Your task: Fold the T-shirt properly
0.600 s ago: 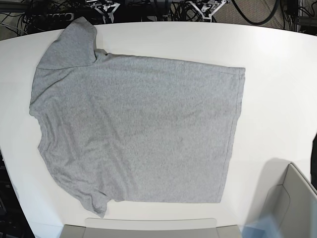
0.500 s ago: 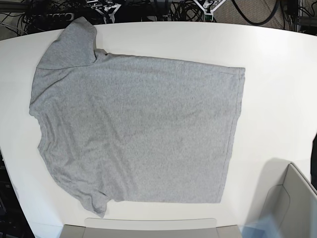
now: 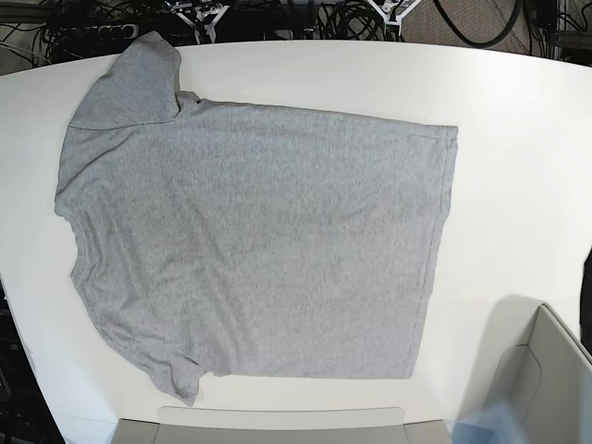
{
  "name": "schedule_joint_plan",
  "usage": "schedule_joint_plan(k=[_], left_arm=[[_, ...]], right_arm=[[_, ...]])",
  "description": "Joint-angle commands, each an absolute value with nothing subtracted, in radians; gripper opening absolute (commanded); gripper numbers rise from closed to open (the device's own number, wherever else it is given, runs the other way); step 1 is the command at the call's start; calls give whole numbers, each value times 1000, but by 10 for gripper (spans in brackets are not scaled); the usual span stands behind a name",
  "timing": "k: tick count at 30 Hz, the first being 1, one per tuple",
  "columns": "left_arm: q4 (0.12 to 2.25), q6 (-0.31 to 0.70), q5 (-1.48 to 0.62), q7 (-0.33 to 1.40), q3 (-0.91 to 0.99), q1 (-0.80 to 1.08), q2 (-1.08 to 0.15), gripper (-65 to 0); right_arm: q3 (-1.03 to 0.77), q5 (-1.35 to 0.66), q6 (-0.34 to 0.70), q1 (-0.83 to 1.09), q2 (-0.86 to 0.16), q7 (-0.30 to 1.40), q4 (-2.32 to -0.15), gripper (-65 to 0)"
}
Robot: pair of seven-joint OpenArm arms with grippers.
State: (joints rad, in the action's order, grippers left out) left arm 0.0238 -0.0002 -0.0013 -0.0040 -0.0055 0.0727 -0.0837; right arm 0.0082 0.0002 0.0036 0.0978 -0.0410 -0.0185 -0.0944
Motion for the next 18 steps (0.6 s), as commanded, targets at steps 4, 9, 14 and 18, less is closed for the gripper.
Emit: schedule_joint_plan(k=[4, 9, 14, 18], left_arm=[[22, -5, -2, -8, -8, 77, -85, -648], [22, -5, -2, -8, -8, 76, -82, -648], [22, -5, -2, -8, -8, 73, -81, -648], [22, -5, -4, -8, -2, 73, -82, -648]], right_arm=[[10, 1, 7, 151, -44, -7, -93, -648], [1, -1, 7, 157, -42, -7, -93, -648], [7, -1, 7, 157, -44, -10, -93, -648], [1, -1, 7, 163, -35, -10, -93, -648]])
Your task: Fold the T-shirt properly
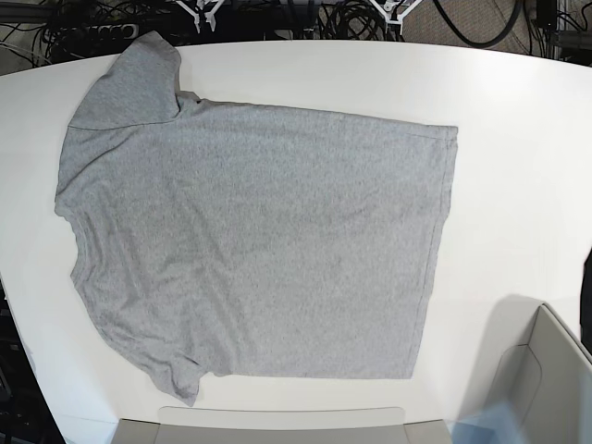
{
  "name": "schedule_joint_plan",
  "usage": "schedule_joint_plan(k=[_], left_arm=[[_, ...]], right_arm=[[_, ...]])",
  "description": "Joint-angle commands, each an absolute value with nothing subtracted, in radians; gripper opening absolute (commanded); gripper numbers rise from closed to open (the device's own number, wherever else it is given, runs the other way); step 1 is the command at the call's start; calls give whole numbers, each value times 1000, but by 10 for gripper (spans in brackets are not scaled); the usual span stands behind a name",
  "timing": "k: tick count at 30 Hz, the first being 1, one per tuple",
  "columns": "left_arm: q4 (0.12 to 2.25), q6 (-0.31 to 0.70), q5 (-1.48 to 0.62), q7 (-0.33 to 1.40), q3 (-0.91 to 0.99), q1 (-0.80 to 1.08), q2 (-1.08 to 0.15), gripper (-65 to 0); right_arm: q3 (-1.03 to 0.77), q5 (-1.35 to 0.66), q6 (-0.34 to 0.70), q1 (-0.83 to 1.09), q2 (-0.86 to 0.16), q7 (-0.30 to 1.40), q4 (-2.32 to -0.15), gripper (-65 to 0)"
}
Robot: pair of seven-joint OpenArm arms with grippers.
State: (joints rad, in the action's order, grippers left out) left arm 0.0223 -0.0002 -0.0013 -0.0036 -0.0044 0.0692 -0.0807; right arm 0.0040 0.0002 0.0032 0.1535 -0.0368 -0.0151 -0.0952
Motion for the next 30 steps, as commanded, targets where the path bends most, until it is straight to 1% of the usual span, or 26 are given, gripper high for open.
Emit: schedule_joint_plan(k=[1, 30], left_arm=[[22, -5, -4, -8, -2, 77, -81, -648], [22, -4, -1, -7, -10, 74, -62, -648]], right_arm=[[-1, -7, 7, 165, -30, -10, -93, -648], [-1, -7, 7, 173, -22, -5, -111, -648]])
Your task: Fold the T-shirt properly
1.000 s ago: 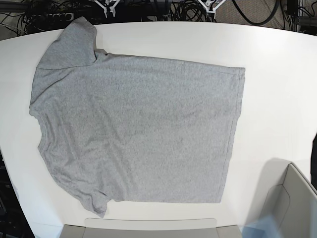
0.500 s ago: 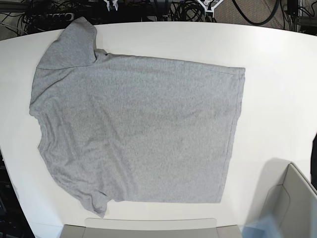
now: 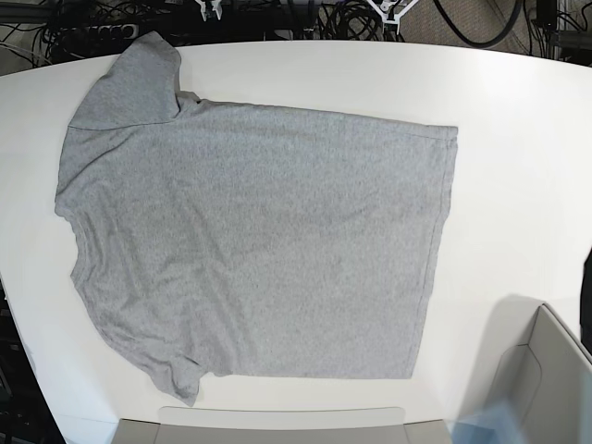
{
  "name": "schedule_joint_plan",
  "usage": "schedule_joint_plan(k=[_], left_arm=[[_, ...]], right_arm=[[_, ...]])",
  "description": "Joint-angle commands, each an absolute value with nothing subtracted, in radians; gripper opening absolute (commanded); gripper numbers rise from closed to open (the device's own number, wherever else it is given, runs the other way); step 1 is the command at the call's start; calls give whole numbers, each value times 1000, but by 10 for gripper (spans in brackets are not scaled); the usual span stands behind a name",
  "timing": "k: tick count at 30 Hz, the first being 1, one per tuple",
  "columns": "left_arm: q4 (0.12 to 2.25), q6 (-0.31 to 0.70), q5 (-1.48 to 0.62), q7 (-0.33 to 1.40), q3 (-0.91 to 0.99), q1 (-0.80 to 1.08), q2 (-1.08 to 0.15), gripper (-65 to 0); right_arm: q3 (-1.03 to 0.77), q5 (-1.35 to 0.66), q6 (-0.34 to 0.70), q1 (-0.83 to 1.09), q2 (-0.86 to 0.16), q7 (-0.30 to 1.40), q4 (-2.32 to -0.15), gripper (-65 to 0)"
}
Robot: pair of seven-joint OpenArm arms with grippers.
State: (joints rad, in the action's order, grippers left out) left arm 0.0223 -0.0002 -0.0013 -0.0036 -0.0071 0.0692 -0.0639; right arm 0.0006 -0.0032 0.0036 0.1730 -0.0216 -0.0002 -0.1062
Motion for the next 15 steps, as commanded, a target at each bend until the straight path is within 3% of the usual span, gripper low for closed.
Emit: schedule_joint_plan(k=[1, 15], left_arm=[[22, -4, -1, -7, -10, 74, -62, -648], [24, -8, 1, -8, -12, 73, -82, -648]], right_arm=[[-1, -7, 7, 174, -24, -5, -111, -648], [-1, -7, 7, 203, -31, -12, -114, -648]])
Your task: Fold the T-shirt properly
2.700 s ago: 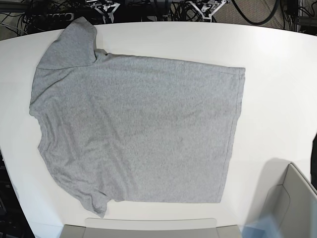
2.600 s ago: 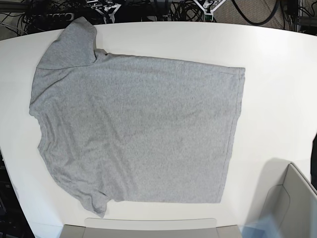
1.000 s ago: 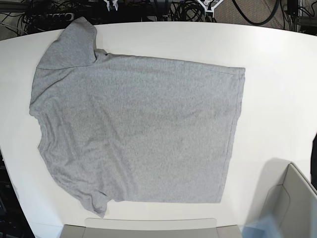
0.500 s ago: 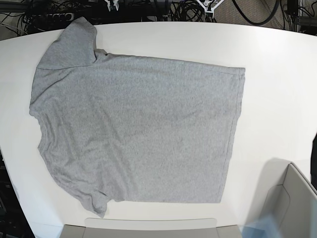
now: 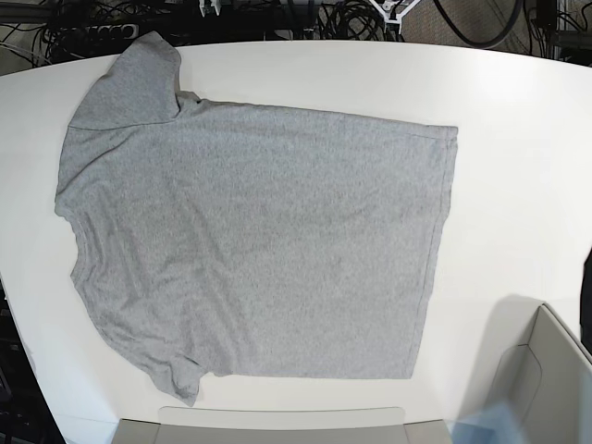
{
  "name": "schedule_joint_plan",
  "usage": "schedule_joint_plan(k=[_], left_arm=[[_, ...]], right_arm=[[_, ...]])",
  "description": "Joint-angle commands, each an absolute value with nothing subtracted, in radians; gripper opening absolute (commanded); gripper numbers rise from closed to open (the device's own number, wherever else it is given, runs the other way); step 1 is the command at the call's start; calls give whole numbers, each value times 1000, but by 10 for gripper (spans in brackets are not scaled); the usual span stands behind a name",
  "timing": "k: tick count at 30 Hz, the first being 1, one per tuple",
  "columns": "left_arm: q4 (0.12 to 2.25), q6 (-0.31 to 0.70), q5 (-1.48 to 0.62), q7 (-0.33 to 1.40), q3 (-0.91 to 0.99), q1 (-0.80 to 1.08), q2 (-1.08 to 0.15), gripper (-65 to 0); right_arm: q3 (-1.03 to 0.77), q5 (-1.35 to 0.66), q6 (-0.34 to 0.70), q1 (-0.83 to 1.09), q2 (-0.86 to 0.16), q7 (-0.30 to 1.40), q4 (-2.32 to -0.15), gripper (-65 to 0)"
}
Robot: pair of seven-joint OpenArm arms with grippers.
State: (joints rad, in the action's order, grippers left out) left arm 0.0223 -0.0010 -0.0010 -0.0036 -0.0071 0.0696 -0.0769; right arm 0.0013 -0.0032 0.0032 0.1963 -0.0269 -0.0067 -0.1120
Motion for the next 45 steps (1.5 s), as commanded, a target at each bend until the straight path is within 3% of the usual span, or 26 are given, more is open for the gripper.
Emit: schedule_joint_plan(k=[1, 21, 36, 45], left_arm=[[24, -8, -1, -8, -8, 73, -82, -648], [384, -5, -8, -102, 1, 203, -88, -648], [401, -8, -8, -94, 1, 321, -124, -649], [759, -7, -8, -13, 68, 516, -119, -649]], right_arm=[[2, -7, 7, 197, -31, -12, -114, -648], [8, -5, 7, 199, -31, -8, -124, -648], [10, 1, 7, 418, -113, -10, -464, -649], [87, -5, 7, 630, -168, -10, -759, -649]])
